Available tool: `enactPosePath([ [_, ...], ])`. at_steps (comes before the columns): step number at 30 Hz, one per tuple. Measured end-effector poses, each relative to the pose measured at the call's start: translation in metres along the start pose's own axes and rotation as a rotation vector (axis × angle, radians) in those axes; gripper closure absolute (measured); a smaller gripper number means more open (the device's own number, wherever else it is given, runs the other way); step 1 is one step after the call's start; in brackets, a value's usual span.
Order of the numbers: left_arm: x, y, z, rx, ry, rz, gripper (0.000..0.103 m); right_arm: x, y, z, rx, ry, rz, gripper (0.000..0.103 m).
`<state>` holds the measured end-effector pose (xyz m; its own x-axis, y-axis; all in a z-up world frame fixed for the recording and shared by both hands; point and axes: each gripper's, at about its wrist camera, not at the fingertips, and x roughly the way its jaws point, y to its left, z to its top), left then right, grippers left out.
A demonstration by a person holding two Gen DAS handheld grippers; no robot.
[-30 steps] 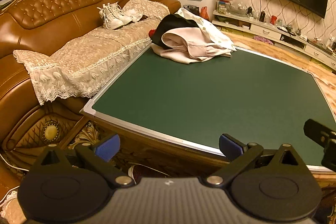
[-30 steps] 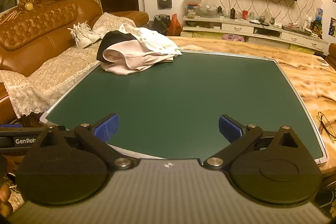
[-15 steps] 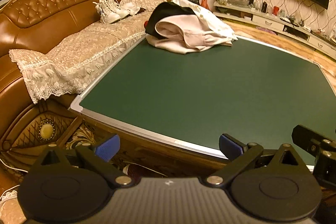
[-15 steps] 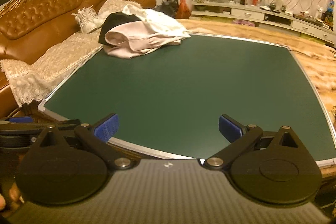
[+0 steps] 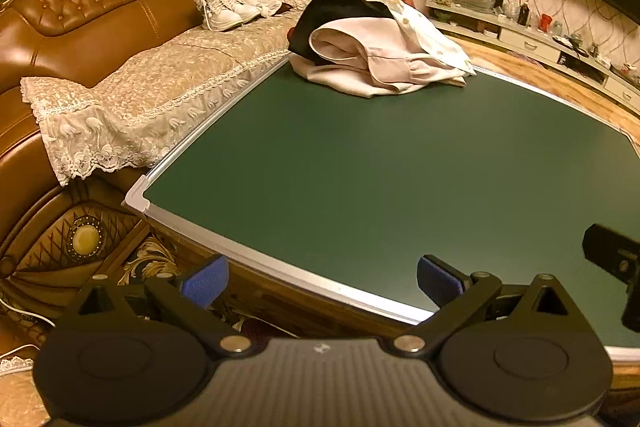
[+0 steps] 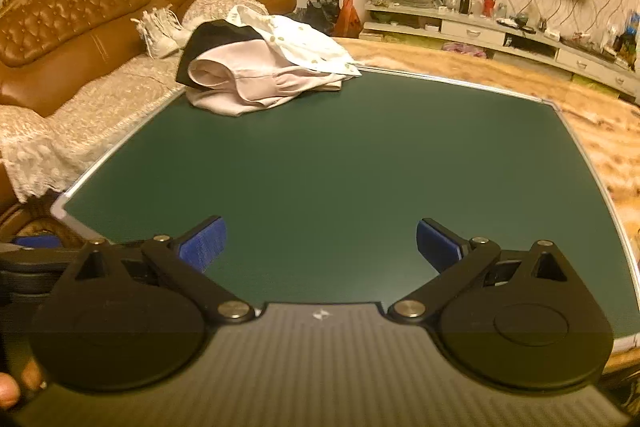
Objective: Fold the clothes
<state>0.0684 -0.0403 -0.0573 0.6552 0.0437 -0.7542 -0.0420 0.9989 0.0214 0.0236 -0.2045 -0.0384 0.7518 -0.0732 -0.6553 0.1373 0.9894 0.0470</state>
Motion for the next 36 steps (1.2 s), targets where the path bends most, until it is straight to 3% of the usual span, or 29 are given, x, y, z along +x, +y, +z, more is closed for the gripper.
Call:
enactPosePath([
  [30, 0.029, -0.008, 0.008, 0.002, 0.015, 0.049, 0.000, 0.036, 0.002, 0.007, 0.000, 0.052, 0.102, 0.000],
  [36, 0.032, -0.009, 0.008, 0.000, 0.012, 0.046, 0.000, 0.039, 0.000, 0.007, 0.011, 0.065, 0.087, 0.000],
])
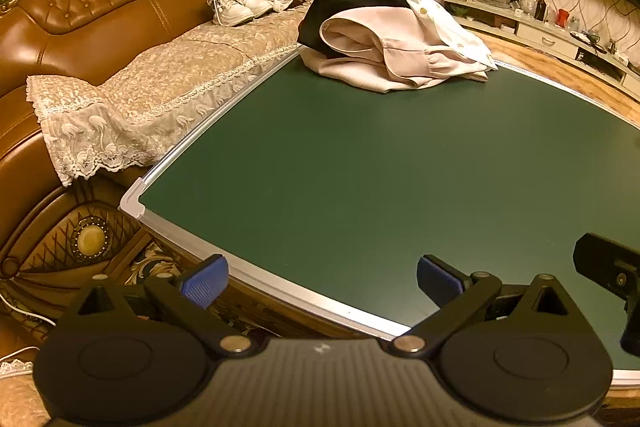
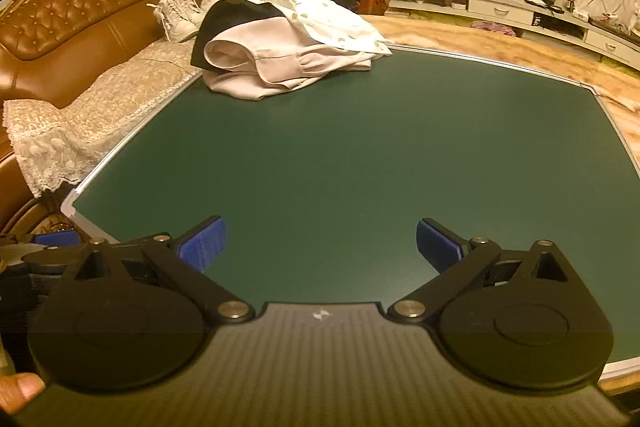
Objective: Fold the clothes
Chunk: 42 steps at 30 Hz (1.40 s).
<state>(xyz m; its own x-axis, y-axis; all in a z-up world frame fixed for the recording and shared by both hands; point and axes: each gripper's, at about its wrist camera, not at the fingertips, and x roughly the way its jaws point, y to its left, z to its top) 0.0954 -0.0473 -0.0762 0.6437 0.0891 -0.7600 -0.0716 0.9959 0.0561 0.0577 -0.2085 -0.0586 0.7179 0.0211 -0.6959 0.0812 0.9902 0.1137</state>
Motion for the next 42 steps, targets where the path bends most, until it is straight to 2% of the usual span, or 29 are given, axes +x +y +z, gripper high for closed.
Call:
enactPosePath([
  [4, 0.001, -0.001, -0.001, 0.007, -0.004, 0.007, 0.000, 0.001, 0.002, 0.002, 0.005, 0.004, -0.028, 0.000],
  [10, 0.004, 0.001, -0.002, 0.004, -0.007, 0.004, 0.000, -0.001, -0.006, 0.003, 0.054, -0.021, -0.008, 0.000],
  [16, 0.006, 0.003, -0.002, -0.001, -0.010, 0.001, 0.000, -0.001, -0.012, 0.004, 0.089, -0.038, -0.027, 0.000],
  [25, 0.009, 0.006, -0.001, -0.005, -0.009, -0.004, 0.000, 0.002, -0.008, 0.007, 0.085, -0.048, -0.034, 0.000],
  [30, 0.008, 0.007, 0.000, -0.019, -0.011, -0.043, 0.000, 0.006, -0.008, 0.009, 0.098, -0.039, -0.024, 0.000],
  [42, 0.019, 0.003, 0.013, -0.022, -0.007, -0.069, 0.000, 0.014, -0.005, 0.013, 0.070, -0.022, -0.028, 0.000],
])
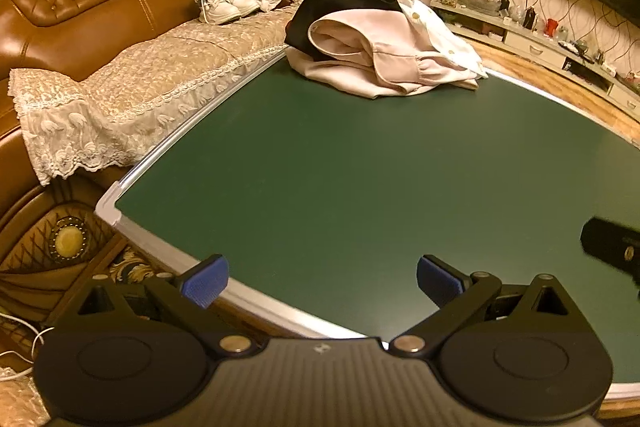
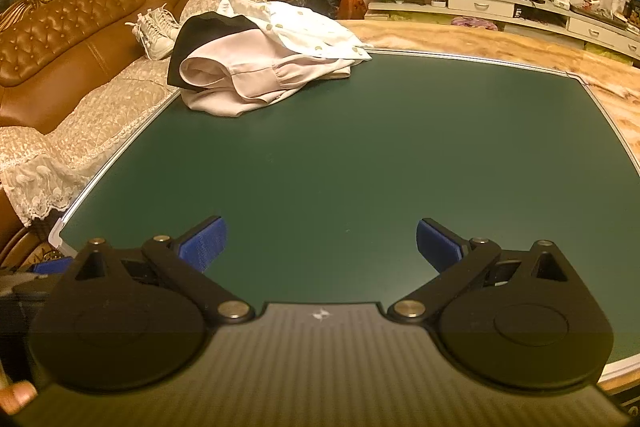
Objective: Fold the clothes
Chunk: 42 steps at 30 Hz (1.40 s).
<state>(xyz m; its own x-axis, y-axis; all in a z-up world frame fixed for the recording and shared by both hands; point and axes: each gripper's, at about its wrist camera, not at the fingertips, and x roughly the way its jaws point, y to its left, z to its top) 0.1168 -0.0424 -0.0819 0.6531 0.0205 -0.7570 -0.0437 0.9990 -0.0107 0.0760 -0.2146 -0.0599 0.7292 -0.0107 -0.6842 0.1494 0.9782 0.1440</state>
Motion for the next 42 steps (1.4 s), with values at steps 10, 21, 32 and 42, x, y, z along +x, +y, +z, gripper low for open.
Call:
enactPosePath([
  [10, 0.034, -0.020, 0.041, 0.044, -0.026, -0.036, 0.000, 0.004, -0.005, 0.009, 0.018, -0.036, 0.018, 0.000],
  [21, 0.125, -0.081, 0.134, 0.107, -0.031, -0.088, 0.001, 0.015, -0.004, 0.016, 0.021, -0.027, 0.034, 0.000],
  [32, 0.224, -0.130, 0.235, 0.041, -0.014, -0.090, 0.021, 0.036, -0.022, 0.017, 0.052, 0.046, 0.102, 0.000],
  [42, 0.261, -0.145, 0.270, 0.017, -0.042, -0.084, 0.023, 0.034, -0.013, 0.016, 0.003, 0.045, 0.103, 0.000],
])
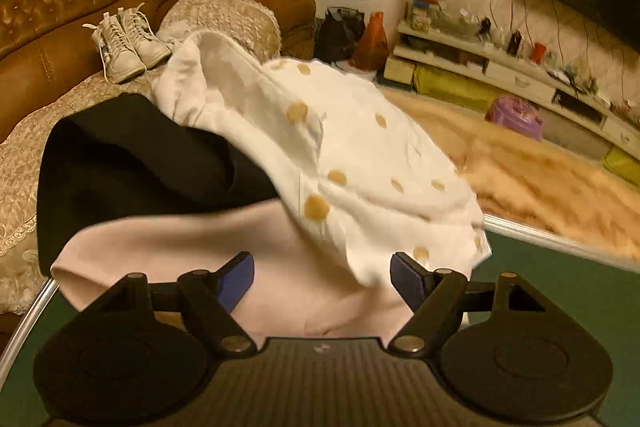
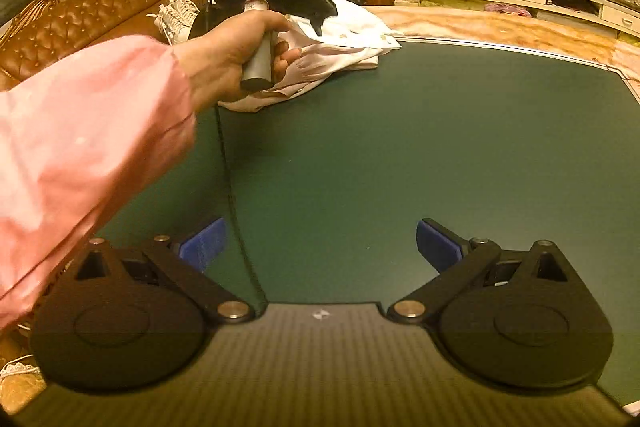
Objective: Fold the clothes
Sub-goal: 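Reach the left tool into the clothes pile and grasp the polka-dot shirt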
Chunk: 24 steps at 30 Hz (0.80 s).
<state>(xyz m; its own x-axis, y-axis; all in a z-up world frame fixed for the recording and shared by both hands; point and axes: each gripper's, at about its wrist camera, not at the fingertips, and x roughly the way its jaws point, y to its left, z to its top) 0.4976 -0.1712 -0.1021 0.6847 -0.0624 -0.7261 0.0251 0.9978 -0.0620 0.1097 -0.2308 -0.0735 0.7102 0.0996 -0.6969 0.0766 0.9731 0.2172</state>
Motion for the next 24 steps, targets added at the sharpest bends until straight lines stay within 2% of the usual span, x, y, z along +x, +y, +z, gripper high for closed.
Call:
enactPosePath([
  [3, 0.002, 0.000, 0.005, -0.020, -0.011, -0.009, 0.028, 0.000, -0.002, 0.000, 0.010, 0.004, 0.000, 0.000],
  [5, 0.001, 0.000, 0.007, -0.024, -0.015, -0.030, 0.047, 0.000, -0.003, -0.001, 0.011, 0.005, 0.000, 0.000],
  [6, 0.001, -0.001, 0.008, -0.024, -0.010, -0.044, 0.053, 0.000, -0.002, -0.001, 0.010, 0.004, -0.001, 0.000],
  [8, 0.002, 0.001, 0.008, -0.031, -0.005, -0.057, 0.079, -0.001, -0.002, -0.001, 0.007, 0.003, -0.001, 0.000],
  [10, 0.001, 0.005, 0.010, -0.046, -0.008, -0.069, 0.091, -0.001, -0.001, -0.002, 0.003, 0.003, -0.002, 0.000],
  [14, -0.014, 0.012, 0.008, -0.054, -0.056, -0.084, 0.092, -0.001, -0.001, -0.001, -0.003, -0.001, -0.008, 0.000],
  [16, -0.034, 0.013, 0.006, -0.027, -0.081, -0.127, 0.092, 0.000, -0.003, -0.001, 0.002, 0.000, -0.011, 0.000],
  [21, -0.120, 0.015, -0.027, 0.135, -0.185, -0.286, 0.093, -0.001, -0.013, 0.000, 0.050, -0.007, -0.022, 0.000],
  [24, -0.162, 0.022, -0.059, 0.215, -0.187, -0.336, 0.093, -0.006, -0.020, 0.000, 0.095, -0.028, -0.039, 0.000],
])
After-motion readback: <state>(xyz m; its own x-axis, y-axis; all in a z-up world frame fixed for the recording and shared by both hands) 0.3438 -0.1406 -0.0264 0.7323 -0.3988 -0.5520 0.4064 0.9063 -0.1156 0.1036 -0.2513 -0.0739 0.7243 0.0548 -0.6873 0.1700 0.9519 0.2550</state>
